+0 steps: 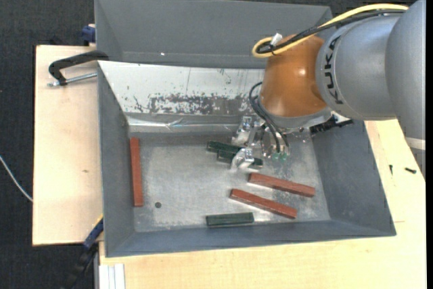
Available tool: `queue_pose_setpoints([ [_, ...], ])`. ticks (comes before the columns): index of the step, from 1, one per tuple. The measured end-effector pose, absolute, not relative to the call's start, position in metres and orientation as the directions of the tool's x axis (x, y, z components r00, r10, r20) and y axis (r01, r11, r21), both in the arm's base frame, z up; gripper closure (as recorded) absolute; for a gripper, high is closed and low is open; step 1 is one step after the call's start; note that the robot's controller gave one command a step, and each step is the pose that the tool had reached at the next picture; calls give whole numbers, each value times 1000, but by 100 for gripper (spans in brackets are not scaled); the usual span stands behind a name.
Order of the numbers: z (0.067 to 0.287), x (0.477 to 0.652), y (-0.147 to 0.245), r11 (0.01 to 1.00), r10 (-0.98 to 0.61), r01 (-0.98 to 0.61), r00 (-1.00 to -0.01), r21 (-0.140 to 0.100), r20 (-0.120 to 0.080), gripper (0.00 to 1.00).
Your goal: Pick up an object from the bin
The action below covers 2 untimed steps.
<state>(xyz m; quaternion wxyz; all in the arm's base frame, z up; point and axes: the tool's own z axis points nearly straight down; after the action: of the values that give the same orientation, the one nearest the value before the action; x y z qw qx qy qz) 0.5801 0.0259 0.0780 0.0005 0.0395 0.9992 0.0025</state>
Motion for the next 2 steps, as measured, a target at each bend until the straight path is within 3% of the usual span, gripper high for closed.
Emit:
queue_pose_setpoints([
  [1, 273, 565, 23, 1000, 9, 9, -1000, 1, -5, 100],
  [2, 276, 565, 22, 1000, 8, 8, -1000, 1, -6, 0],
])
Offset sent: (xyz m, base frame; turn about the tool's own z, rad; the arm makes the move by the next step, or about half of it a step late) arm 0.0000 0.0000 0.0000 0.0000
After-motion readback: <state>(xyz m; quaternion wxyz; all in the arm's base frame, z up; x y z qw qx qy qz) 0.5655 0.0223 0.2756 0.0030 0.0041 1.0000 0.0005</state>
